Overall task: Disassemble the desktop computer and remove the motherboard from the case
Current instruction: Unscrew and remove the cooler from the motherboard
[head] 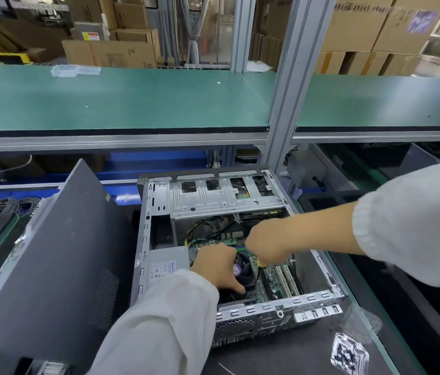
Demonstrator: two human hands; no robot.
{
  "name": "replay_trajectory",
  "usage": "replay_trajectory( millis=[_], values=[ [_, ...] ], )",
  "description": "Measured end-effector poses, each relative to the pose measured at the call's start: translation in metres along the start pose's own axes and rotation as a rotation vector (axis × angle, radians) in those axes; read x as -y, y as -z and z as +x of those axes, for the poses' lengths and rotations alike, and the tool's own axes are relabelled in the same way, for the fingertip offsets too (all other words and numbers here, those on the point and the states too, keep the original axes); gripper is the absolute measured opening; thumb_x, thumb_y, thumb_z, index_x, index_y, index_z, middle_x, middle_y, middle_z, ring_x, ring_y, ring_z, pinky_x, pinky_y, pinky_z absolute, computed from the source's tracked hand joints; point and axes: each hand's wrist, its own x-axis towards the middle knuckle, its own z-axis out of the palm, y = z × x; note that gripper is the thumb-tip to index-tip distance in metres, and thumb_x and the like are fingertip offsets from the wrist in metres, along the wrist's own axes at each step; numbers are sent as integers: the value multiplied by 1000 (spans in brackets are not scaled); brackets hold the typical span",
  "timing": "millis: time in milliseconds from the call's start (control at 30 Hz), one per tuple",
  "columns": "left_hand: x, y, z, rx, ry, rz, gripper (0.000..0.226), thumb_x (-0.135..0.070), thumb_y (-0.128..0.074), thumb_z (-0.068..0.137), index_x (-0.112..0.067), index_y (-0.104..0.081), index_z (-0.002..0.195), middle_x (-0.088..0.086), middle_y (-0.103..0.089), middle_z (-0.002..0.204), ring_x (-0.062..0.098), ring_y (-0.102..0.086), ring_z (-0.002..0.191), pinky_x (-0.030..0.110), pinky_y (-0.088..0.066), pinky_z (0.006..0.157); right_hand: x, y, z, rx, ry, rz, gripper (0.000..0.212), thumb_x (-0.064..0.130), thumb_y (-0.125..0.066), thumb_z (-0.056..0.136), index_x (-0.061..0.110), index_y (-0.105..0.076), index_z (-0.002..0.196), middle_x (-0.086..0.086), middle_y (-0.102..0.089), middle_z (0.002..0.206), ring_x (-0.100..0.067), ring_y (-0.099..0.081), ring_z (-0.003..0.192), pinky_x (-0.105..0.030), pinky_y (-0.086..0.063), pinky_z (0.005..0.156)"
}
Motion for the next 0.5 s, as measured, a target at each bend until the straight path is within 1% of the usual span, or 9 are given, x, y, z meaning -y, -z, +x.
replay_trajectory(
  millis=[67, 133, 167, 233, 300, 333, 400, 467, 500],
  values=[
    [0, 0, 1, 7, -14, -3, 65, -66, -73, 60, -20, -61, 105, 0, -68, 97, 23, -63, 90, 37, -53, 79, 12, -9, -6, -274, 281, -621, 18, 7, -52, 90, 9, -55, 72, -5, -65, 83, -24, -53, 68, -31, -38, 55],
    [1, -1, 1, 0, -18, -12, 66, -66, -73, 59, -21, -61, 106, -1, -68, 100, 23, -63, 92, 38, -53, 81, 8, -10, -9, -341, 368, -834, 15, 8, -49, 92, 8, -64, 94, -7, -65, 96, -26, -58, 87, -31, -40, 61],
    [1, -1, 0, -4, -10, -21, 66, -66, -73, 59, -20, -61, 104, 0, -67, 99, 23, -62, 91, 38, -53, 80, 1, -9, -9, -328, 347, -808, 17, 9, -49, 93, 7, -64, 101, -7, -63, 99, -27, -58, 91, -32, -41, 62],
    [1, 1, -1, -2, 7, -20, 64, -65, -73, 58, -18, -59, 98, 1, -66, 95, 24, -62, 88, 35, -51, 74, -8, -7, -11, -231, 225, -469, 18, 17, -53, 94, 3, -60, 102, -8, -58, 91, -27, -57, 80, -32, -39, 59],
    [1, 1, -2, -1, 11, 0, 63, -66, -73, 58, -18, -57, 96, 1, -65, 93, 24, -61, 86, 34, -48, 70, -12, -8, -7, -89, 33, 94, 34, 37, -58, 92, 3, -52, 90, -7, -52, 75, -22, -49, 60, -27, -36, 49],
    [1, 1, -1, -3, 10, 5, 63, -66, -72, 58, -18, -57, 96, 1, -64, 92, 24, -61, 85, 34, -48, 70, -15, -9, -3, -9, -79, 386, 38, 41, -58, 91, 4, -49, 85, -7, -50, 68, -20, -46, 51, -24, -34, 43],
    [0, 1, -1, -5, 8, 6, 63, -66, -71, 57, -18, -57, 95, 0, -64, 91, 23, -61, 84, 34, -48, 70, -24, -10, 6, 214, -320, 908, 37, 36, -54, 95, 4, -48, 77, -5, -43, 62, -12, -33, 34, -17, -24, 32],
    [1, 1, -1, -11, 5, 3, 62, -67, -71, 57, -19, -57, 94, 0, -64, 90, 23, -62, 84, 33, -47, 69, -29, -7, 9, 427, -423, 1159, 37, 31, -47, 99, 1, -53, 79, 0, -38, 62, -6, -24, 29, -13, -16, 30],
    [1, 0, 0, -16, 2, 1, 62, -67, -71, 56, -18, -57, 93, 0, -64, 89, 23, -61, 83, 32, -46, 68, -30, -6, 11, 437, -406, 1120, 36, 29, -47, 100, 1, -54, 78, 1, -40, 59, -6, -25, 29, -13, -17, 31]
  ],
)
